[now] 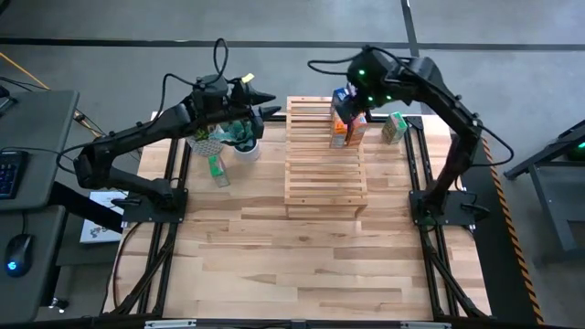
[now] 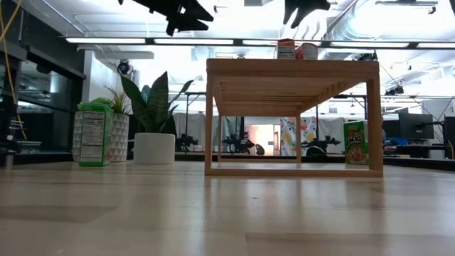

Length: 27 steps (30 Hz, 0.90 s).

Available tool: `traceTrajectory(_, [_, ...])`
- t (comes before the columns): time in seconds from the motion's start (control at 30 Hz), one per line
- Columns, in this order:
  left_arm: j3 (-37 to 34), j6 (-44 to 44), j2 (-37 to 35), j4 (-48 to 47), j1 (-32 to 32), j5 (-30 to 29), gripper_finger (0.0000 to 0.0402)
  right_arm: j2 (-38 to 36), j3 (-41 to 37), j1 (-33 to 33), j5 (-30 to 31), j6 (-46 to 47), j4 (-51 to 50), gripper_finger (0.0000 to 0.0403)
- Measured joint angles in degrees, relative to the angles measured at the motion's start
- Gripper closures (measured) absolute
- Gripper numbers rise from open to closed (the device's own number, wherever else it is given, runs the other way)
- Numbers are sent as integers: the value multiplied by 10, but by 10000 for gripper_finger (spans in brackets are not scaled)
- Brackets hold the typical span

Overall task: Stack cereal on shelf
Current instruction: Put the blue cereal aligned with the other blue cereal box on the shelf

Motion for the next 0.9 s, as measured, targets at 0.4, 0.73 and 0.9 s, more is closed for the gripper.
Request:
traceTrajectory(0.4, [0,-54,0,11,0,0,220,39,0,-43,-46,121,-6,394])
traceTrajectory(0.73, [0,-69,0,11,0,0,220,68,0,-55,-66,116,-15,402])
traceTrajectory(0.9, [0,-69,0,12,0,0,220,68,0,-56,-66,121,-15,402])
